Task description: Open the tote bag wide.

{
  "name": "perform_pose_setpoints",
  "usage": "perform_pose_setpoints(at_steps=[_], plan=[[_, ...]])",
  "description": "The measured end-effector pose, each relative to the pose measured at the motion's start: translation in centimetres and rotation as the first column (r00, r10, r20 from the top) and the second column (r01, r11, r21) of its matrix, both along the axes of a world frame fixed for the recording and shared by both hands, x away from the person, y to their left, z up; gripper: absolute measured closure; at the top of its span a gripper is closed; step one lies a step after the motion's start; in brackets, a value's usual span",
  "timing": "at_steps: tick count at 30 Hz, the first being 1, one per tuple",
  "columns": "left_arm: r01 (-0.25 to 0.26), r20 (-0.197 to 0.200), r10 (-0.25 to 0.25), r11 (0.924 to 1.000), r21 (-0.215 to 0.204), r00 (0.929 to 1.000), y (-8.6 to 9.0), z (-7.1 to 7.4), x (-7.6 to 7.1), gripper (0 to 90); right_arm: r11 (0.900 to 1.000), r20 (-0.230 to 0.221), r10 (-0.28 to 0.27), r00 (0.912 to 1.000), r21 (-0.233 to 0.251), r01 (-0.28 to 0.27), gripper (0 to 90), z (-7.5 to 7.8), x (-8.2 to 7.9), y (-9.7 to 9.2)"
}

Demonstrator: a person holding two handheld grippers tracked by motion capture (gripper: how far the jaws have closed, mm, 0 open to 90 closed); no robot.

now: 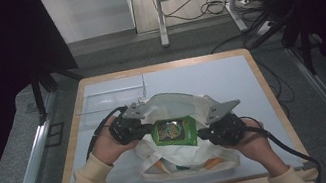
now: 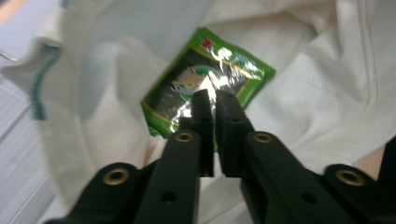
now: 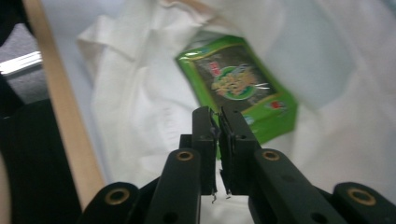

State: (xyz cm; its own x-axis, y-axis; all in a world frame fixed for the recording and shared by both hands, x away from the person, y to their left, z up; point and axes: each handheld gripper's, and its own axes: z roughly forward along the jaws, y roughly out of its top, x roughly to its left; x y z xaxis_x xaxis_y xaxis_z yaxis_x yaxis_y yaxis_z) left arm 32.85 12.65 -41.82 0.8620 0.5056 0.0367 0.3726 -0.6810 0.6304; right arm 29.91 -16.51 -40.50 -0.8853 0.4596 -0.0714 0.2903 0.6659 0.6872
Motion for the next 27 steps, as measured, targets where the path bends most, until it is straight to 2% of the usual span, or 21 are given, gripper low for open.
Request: perform_pose_setpoints(at_steps=[4,7,12,16,18,23,27], plan=[[0.015,-0.021,-0.014,0.9996,0.026,0.9997,-0.9,-0.1,0.7,90.0,0.9990,0.014,-0.025,0.9996,-0.036,0.025,86.7,1.0,1.7,0.3],[0.011,-0.060,-0.009,0.9995,0.030,0.9982,-1.5,-0.7,1.2,90.0,0.9969,0.010,-0.044,0.9990,-0.064,0.045,87.2,1.5,3.2,0.7],[0.032,-0.103,-0.023,0.9962,0.081,0.9944,-2.2,-1.8,1.3,90.0,0.9895,-0.003,-0.078,0.9969,-0.122,0.077,87.2,1.3,5.4,1.7],[0.028,-0.121,-0.017,0.9959,0.087,0.9925,-2.0,-2.3,1.3,89.8,0.9732,0.012,-0.103,0.9946,-0.206,0.103,87.2,0.3,6.8,2.3],[0.030,-0.133,-0.018,0.9953,0.092,0.9910,-2.0,-2.5,1.2,90.0,0.9677,0.005,-0.129,0.9917,-0.218,0.127,87.3,-0.1,7.5,2.3],[0.061,-0.166,-0.038,0.9883,0.140,0.9855,-2.0,-2.9,1.2,90.0,0.9511,0.012,-0.162,0.9867,-0.265,0.160,87.7,-0.8,8.9,2.3],[0.066,-0.194,-0.037,0.9874,0.144,0.9802,-1.9,-3.2,1.1,90.0,0.9396,0.024,-0.173,0.9847,-0.296,0.172,87.7,-1.3,9.7,2.3]])
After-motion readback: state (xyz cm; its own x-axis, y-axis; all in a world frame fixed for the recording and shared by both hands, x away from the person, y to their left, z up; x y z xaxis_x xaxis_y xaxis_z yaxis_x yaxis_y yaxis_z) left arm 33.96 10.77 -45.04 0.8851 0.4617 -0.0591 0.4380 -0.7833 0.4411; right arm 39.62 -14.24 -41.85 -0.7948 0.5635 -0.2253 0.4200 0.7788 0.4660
